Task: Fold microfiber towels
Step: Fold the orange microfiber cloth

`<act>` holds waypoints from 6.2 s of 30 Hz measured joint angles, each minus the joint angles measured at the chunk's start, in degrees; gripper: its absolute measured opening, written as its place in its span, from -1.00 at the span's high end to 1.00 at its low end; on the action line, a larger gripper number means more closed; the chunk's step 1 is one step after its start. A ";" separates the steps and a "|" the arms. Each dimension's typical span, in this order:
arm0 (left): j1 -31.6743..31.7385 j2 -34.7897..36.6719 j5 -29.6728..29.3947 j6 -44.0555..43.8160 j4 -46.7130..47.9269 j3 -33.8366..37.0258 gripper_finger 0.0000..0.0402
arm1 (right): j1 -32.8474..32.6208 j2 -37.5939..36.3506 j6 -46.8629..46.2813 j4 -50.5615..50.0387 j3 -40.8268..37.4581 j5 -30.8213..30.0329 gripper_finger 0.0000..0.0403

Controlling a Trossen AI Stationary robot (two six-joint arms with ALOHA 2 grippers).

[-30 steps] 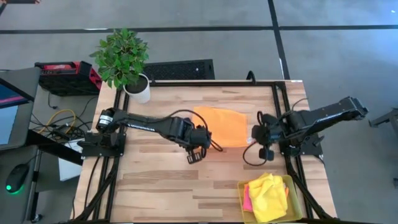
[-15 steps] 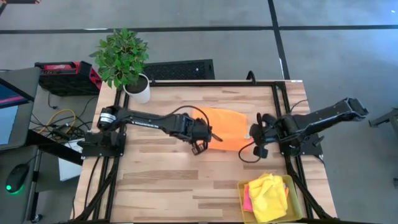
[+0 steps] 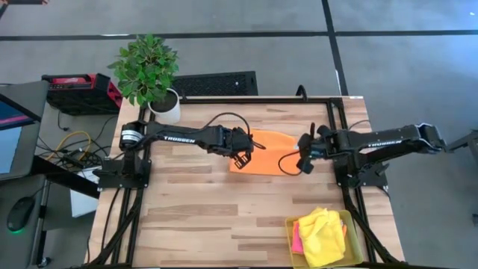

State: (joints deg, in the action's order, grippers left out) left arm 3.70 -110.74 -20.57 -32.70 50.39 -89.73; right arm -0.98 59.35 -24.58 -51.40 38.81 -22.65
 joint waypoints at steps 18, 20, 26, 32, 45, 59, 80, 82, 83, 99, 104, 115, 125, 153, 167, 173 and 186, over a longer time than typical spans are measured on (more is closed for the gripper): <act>6.40 0.00 -1.27 -0.92 -1.48 0.94 0.83 | 11.98 0.00 2.62 6.57 0.02 1.79 0.78; 6.67 0.00 -1.28 -0.95 -1.60 0.94 0.75 | 12.36 0.00 2.60 7.34 0.02 1.79 0.74; 7.08 0.00 -1.48 -0.36 -1.72 0.94 0.46 | 12.47 0.00 2.71 7.74 0.02 1.70 0.58; 7.00 0.00 3.69 3.68 -1.73 0.94 0.28 | 12.43 -0.01 2.70 7.67 0.07 2.13 0.27; -4.63 0.04 10.04 39.42 -1.92 6.53 0.26 | 8.66 -0.20 5.09 3.31 7.25 23.72 -0.01; -4.82 0.04 4.21 39.75 -19.17 15.10 0.26 | 3.71 -0.17 3.59 3.53 7.43 23.74 0.03; -2.56 0.09 6.40 40.35 -26.78 22.69 0.35 | 3.70 -0.17 3.56 3.84 7.43 23.71 0.06; -2.37 0.09 6.52 40.35 -26.65 22.69 0.46 | 3.70 -0.17 3.56 3.83 7.43 23.71 0.06; -2.16 0.09 6.77 39.87 -26.56 22.70 0.54 | 3.70 -0.17 3.56 3.83 7.43 23.71 0.06; 0.27 1.25 8.10 41.10 -18.94 14.08 0.99 | 3.69 -0.17 3.54 1.34 7.45 23.71 0.10; 0.18 1.25 10.95 47.35 -21.66 10.01 1.00 | 3.69 -0.97 3.54 -0.47 7.47 22.51 0.12; 0.38 -6.47 13.28 52.96 -25.49 -0.56 1.00 | 5.78 -7.30 3.54 -2.03 7.47 22.38 0.11; 1.14 -16.45 14.18 57.27 -18.02 -19.50 1.00 | 4.81 -14.43 3.54 -2.60 7.47 22.59 0.10; 1.47 -31.17 20.46 66.11 -26.46 -38.35 1.00 | 3.62 -16.28 3.56 -2.56 7.47 22.71 0.11; 1.39 -34.62 23.18 67.79 -29.80 -38.84 1.00 | 3.62 -16.31 3.50 -2.58 7.47 22.64 0.11; 1.39 -35.30 22.30 67.92 -32.76 -38.82 1.00 | 3.62 -16.30 3.32 -2.58 7.47 22.64 0.12; 1.39 -36.20 21.54 65.83 -33.68 -38.80 0.67 | 3.62 -16.31 2.95 -2.60 7.47 22.67 0.12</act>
State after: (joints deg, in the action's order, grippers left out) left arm 5.08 -146.93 0.97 33.12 16.71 -128.53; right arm 2.63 43.05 -21.63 -54.00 46.28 0.01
